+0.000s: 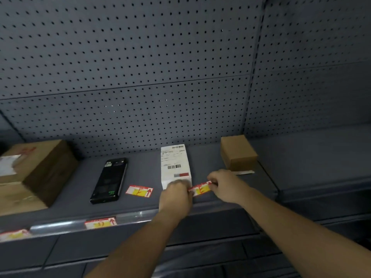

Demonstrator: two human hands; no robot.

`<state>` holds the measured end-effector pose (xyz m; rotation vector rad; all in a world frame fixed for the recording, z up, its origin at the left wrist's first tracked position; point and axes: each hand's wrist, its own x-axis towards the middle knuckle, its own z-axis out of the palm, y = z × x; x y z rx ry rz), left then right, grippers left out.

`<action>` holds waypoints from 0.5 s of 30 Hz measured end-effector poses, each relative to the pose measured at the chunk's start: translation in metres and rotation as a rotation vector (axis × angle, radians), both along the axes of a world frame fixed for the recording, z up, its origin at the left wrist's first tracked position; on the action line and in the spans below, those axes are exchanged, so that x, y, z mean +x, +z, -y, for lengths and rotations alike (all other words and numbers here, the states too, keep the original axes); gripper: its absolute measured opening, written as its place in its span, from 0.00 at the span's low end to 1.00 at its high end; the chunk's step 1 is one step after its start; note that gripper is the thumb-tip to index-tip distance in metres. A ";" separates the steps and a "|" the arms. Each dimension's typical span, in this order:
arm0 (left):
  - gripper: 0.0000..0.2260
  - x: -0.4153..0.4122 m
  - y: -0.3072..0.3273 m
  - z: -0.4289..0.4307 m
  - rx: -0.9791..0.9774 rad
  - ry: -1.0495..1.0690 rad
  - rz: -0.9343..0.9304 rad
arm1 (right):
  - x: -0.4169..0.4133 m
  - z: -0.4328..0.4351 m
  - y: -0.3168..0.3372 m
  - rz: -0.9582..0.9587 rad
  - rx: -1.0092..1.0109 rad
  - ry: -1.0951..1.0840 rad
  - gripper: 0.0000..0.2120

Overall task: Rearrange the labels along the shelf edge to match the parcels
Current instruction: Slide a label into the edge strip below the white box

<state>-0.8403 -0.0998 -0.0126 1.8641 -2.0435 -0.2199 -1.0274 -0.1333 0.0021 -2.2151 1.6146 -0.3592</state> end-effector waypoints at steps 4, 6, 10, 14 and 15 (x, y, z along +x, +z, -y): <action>0.07 -0.003 -0.004 0.005 0.009 0.009 0.032 | 0.001 0.014 -0.004 -0.066 0.021 0.051 0.15; 0.06 -0.003 -0.004 0.006 0.041 0.007 0.019 | 0.001 0.016 -0.005 -0.082 0.039 0.056 0.15; 0.06 -0.004 -0.001 0.006 0.101 0.027 -0.033 | -0.002 0.016 -0.002 -0.099 0.088 0.073 0.15; 0.05 -0.009 0.000 0.006 0.139 0.031 -0.043 | -0.001 0.015 0.001 -0.099 0.117 0.077 0.16; 0.05 -0.010 0.000 0.007 0.145 0.034 -0.043 | -0.001 0.014 0.001 -0.087 0.116 0.076 0.16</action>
